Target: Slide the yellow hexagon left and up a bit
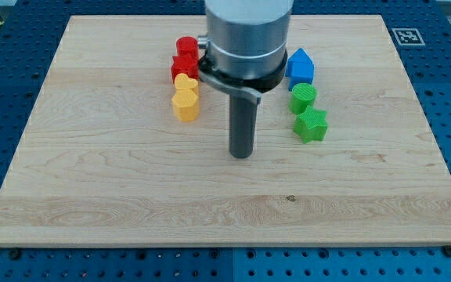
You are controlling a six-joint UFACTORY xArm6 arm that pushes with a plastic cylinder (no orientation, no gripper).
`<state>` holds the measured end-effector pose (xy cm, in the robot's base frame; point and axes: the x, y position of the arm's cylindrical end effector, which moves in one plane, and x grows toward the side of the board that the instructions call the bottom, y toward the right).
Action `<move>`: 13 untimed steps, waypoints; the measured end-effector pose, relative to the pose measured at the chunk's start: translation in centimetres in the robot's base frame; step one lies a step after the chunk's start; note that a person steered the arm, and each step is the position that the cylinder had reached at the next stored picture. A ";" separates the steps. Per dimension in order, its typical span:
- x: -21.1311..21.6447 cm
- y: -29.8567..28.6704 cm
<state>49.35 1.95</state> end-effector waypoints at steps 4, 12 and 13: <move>-5.8 -3.3; -7.7 -15.8; -9.4 -15.8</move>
